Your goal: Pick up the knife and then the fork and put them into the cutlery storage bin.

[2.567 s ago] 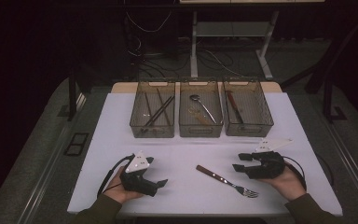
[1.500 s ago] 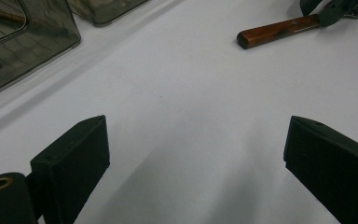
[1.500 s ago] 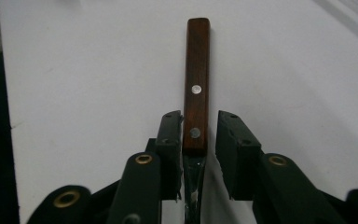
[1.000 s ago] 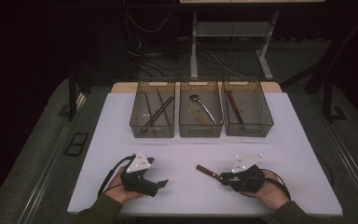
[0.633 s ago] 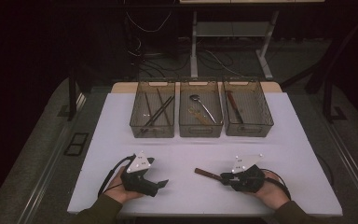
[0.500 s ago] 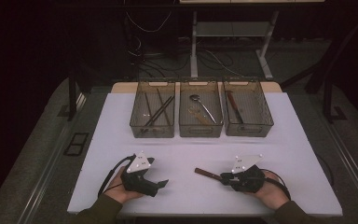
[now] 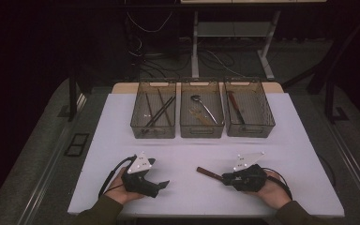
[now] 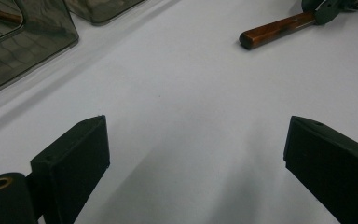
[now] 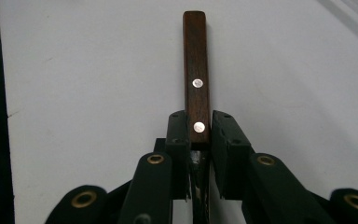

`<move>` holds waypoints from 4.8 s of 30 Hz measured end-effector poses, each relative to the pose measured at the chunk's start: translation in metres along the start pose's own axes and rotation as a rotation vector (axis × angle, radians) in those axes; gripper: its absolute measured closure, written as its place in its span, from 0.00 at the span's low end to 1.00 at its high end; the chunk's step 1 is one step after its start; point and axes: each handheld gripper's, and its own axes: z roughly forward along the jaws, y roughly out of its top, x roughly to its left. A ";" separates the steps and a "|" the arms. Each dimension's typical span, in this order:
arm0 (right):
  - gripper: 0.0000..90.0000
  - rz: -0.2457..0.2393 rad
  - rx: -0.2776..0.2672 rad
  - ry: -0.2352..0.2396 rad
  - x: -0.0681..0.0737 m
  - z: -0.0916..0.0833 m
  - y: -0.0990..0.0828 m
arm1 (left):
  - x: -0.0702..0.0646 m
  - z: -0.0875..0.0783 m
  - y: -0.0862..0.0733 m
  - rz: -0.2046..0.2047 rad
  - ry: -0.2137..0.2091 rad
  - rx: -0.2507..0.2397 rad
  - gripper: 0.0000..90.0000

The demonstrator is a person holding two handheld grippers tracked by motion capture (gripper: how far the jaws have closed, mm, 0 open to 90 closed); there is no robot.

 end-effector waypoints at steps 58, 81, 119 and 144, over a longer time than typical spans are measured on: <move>0.87 0.022 -0.090 0.003 -0.028 -0.031 0.004 | -0.001 0.001 0.000 -0.007 -0.001 -0.003 0.07; 0.87 0.171 -0.168 -0.250 -0.129 -0.103 0.068 | -0.001 0.002 0.000 -0.009 -0.007 -0.007 0.06; 0.64 0.435 -0.033 -0.435 -0.225 -0.045 0.070 | -0.001 0.001 0.001 0.003 -0.025 -0.012 0.07; 0.29 0.349 -0.241 -0.336 -0.166 -0.077 0.065 | 0.010 0.001 0.002 -0.013 -0.005 -0.033 0.07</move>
